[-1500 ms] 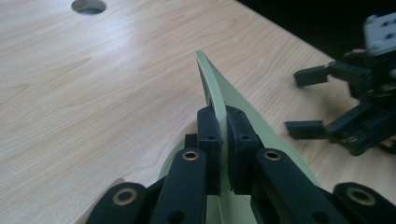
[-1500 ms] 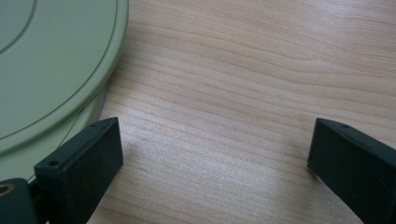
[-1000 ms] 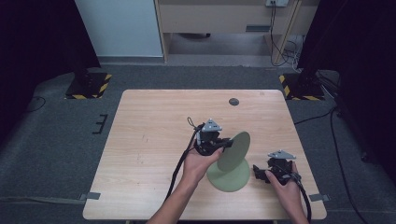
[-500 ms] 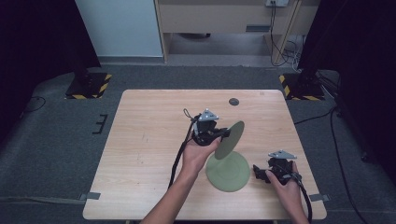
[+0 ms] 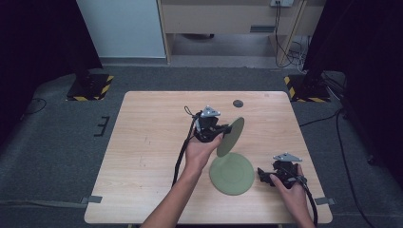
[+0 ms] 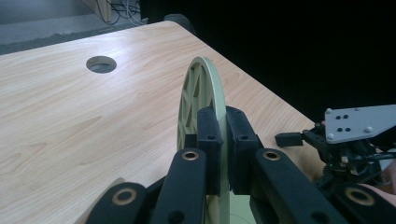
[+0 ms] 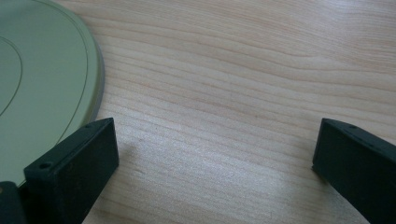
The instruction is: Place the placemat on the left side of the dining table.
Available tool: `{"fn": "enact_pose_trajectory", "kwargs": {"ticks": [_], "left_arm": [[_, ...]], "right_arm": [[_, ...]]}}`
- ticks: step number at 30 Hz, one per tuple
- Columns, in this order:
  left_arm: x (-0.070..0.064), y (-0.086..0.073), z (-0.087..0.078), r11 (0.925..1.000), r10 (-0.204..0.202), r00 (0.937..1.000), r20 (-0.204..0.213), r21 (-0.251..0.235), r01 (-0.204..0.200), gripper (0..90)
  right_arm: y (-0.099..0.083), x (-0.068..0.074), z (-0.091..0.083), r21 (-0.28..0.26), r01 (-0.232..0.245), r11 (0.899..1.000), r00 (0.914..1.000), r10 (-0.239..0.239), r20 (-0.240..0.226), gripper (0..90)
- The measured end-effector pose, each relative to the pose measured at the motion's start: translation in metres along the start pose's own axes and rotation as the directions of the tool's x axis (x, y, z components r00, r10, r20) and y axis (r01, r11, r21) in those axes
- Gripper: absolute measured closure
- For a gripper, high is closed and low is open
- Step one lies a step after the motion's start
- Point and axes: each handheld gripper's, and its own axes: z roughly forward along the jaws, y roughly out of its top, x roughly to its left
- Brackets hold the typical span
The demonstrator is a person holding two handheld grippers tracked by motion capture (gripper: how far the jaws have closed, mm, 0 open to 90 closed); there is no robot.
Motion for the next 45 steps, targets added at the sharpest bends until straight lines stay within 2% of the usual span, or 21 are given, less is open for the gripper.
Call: {"fn": "enact_pose_trajectory", "kwargs": {"ticks": [11,21,45], "left_arm": [[0.004,0.005,-0.004,0.9998,0.017,0.9993,-0.034,0.002,-0.017,85.7],[0.010,0.010,-0.014,0.9993,0.037,0.9966,-0.074,0.003,-0.037,85.7],[0.034,0.006,-0.038,0.9995,0.031,0.9893,-0.143,0.009,-0.030,85.7]], "right_arm": [[0.000,0.000,0.000,0.000,0.000,1.000,1.0000,0.000,0.000,0.6],[0.000,0.000,0.000,0.000,-0.001,1.000,1.0000,0.001,0.001,0.6],[0.000,0.000,0.000,0.000,-0.002,1.000,1.0000,0.002,0.002,0.6]]}}
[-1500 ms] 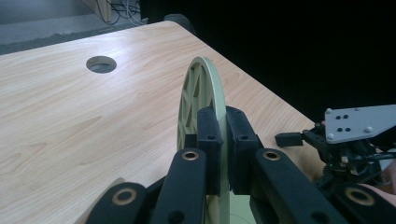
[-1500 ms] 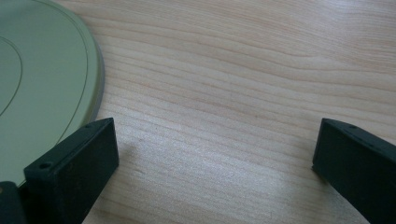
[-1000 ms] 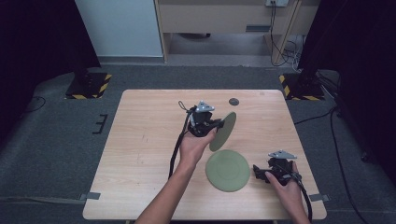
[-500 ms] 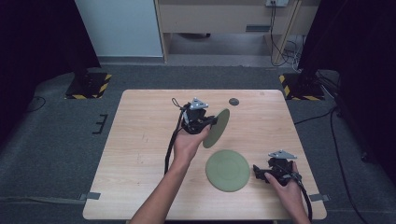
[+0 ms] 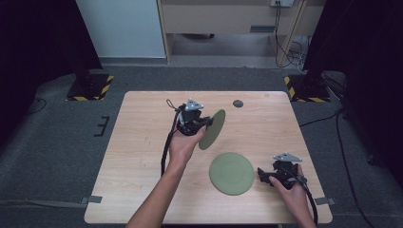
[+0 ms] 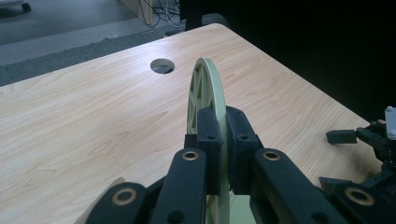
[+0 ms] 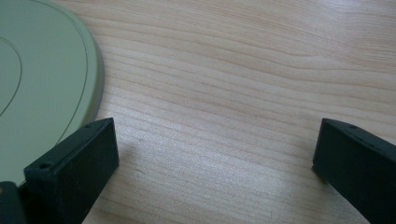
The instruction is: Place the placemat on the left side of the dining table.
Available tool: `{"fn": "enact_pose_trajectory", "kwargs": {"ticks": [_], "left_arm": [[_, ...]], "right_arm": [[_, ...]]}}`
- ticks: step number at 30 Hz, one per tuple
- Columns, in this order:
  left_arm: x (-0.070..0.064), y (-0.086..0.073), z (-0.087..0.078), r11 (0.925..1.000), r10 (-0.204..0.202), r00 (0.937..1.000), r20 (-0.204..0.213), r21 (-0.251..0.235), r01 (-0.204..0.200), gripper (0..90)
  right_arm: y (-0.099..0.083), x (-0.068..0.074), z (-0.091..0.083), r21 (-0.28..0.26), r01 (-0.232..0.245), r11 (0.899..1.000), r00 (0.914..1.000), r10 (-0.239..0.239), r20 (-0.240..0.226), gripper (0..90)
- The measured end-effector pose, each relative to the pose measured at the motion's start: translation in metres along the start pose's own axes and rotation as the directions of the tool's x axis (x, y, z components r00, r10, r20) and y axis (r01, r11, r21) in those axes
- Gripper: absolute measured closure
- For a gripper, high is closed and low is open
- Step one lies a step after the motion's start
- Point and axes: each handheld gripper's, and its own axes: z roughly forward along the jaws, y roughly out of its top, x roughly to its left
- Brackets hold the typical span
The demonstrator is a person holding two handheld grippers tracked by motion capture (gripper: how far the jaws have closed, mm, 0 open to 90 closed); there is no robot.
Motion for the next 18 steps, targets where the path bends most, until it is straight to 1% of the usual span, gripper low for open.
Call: {"fn": "enact_pose_trajectory", "kwargs": {"ticks": [2,3,4,9,18], "left_arm": [[0.003,-0.001,-0.002,1.0000,0.002,1.0000,-0.010,0.000,-0.002,85.7],[0.004,-0.002,-0.003,1.0000,-0.002,1.0000,-0.007,0.001,0.002,85.7],[0.005,-0.002,-0.004,1.0000,-0.001,0.9999,-0.014,0.001,0.001,85.7],[0.011,-0.005,-0.008,0.9999,-0.012,0.9997,-0.022,0.001,0.012,85.7],[0.021,-0.009,-0.015,0.9998,-0.018,0.9990,-0.042,0.004,0.018,85.7]], "right_arm": [[0.000,0.000,0.000,0.001,-0.001,1.000,1.0000,0.001,0.000,0.6],[0.000,0.000,0.000,0.000,-0.001,1.000,1.0000,0.001,0.000,0.6],[0.000,0.000,0.000,0.000,-0.001,1.000,1.0000,0.001,0.000,0.5],[0.000,0.000,0.000,0.000,0.000,1.000,1.0000,0.000,0.000,0.6],[0.000,0.000,0.000,0.000,-0.001,1.000,1.0000,0.001,0.000,0.6]]}}
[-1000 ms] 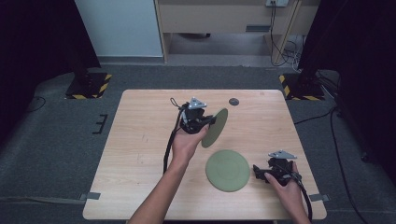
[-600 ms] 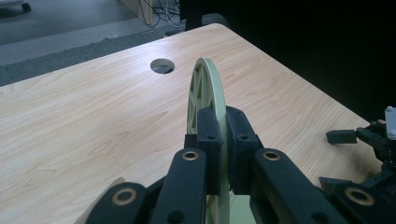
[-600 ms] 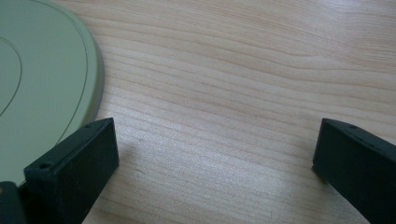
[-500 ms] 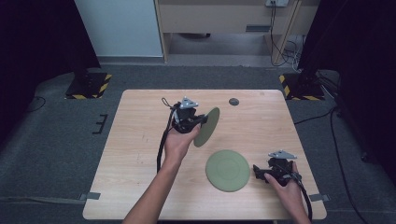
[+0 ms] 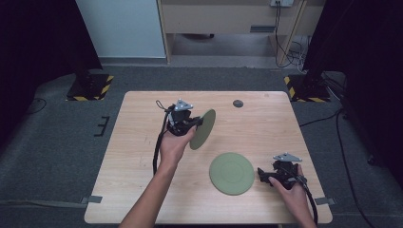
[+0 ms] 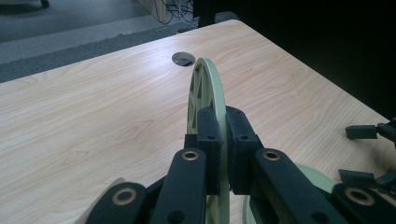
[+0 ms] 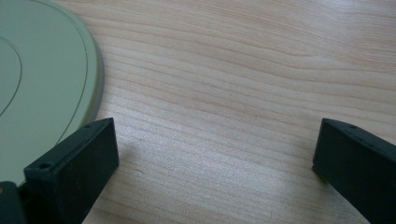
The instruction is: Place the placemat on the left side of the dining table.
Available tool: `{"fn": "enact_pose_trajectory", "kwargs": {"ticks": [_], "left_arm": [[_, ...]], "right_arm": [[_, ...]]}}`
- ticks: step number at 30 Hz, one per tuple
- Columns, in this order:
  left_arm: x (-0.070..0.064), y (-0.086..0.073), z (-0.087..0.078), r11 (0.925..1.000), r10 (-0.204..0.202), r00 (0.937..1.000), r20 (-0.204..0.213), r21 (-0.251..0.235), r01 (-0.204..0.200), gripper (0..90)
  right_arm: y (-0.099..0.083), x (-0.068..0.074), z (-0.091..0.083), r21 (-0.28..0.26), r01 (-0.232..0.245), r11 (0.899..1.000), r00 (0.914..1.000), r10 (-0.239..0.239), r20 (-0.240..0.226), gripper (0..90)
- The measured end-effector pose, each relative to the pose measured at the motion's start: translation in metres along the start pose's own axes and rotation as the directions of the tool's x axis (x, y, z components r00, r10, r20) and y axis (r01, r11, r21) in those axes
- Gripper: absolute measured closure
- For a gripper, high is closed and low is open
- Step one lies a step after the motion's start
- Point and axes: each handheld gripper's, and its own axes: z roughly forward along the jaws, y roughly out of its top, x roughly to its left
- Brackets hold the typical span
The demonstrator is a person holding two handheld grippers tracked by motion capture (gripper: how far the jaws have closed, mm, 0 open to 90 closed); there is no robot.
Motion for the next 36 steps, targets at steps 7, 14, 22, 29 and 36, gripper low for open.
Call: {"fn": "enact_pose_trajectory", "kwargs": {"ticks": [7,14,22,29,36], "left_arm": [[0.006,-0.001,-0.005,1.0000,-0.002,0.9999,-0.013,0.001,0.002,85.7],[0.011,-0.003,-0.009,1.0000,-0.006,0.9997,-0.024,0.002,0.006,85.7],[0.018,-0.006,-0.015,0.9999,-0.013,0.9992,-0.038,0.003,0.013,85.7],[0.024,-0.011,-0.019,0.9998,-0.021,0.9986,-0.049,0.003,0.021,85.7],[0.030,-0.013,-0.025,0.9996,-0.028,0.9978,-0.059,0.000,0.028,85.7]], "right_arm": [[0.000,0.000,0.000,0.000,0.000,1.000,1.0000,0.000,0.000,0.6],[0.000,0.000,0.000,0.000,0.000,1.000,1.0000,0.000,0.000,0.6],[0.000,0.000,0.000,0.001,0.000,1.000,1.0000,0.000,0.000,0.6],[0.000,0.000,0.000,0.000,0.000,1.000,1.0000,0.000,0.000,0.6],[0.000,0.000,0.000,0.001,-0.002,1.000,1.0000,0.002,0.000,0.6]]}}
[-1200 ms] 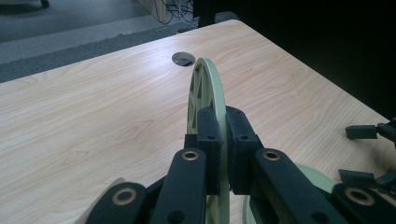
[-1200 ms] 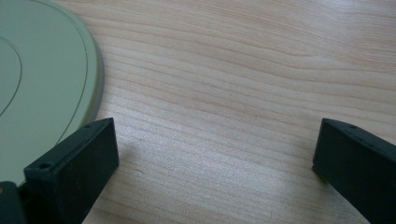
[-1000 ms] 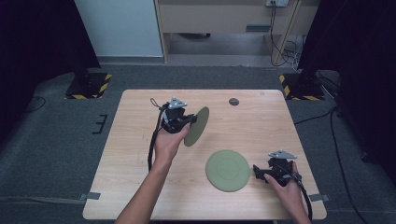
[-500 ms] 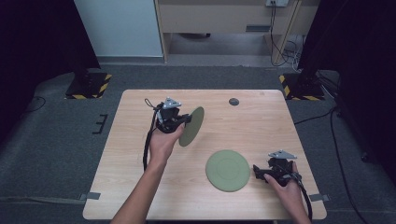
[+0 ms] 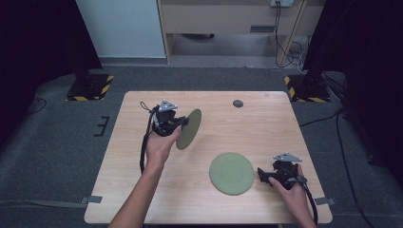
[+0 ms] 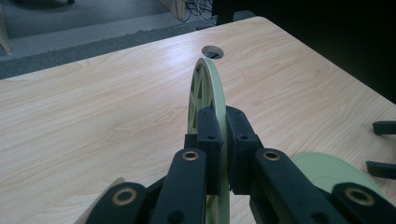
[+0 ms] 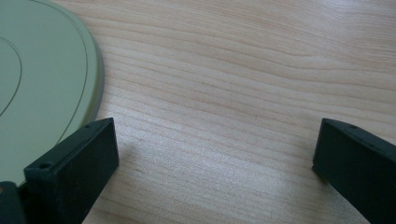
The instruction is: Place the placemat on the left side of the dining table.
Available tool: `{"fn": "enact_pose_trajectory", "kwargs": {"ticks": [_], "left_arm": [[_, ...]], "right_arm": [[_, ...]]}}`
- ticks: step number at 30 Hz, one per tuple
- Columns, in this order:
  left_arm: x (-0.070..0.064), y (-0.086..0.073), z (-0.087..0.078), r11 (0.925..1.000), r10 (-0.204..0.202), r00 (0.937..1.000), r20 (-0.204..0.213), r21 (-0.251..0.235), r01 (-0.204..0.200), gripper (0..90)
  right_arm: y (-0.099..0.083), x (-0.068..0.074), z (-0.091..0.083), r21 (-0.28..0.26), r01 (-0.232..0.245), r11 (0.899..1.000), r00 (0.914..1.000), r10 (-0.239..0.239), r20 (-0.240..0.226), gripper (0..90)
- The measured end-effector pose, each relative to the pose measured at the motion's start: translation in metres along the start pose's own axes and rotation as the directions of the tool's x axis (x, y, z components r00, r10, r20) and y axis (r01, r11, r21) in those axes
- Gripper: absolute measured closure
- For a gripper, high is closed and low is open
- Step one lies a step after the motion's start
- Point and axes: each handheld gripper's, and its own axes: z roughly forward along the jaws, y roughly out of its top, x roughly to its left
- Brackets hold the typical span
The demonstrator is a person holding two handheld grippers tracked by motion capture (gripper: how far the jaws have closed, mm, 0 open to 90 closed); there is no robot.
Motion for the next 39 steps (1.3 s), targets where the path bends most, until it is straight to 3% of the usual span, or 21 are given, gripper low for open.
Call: {"fn": "enact_pose_trajectory", "kwargs": {"ticks": [26,39], "left_arm": [[0.014,-0.009,-0.006,0.9997,-0.023,0.9997,-0.012,0.003,0.023,85.7],[0.027,-0.027,-0.002,0.9981,-0.059,0.9982,-0.015,0.018,0.059,85.7]], "right_arm": [[0.000,0.001,0.000,-0.002,-0.004,1.000,1.0000,0.004,0.006,0.6],[0.000,0.001,0.000,-0.002,-0.007,1.000,0.9999,0.007,0.011,0.6]]}}
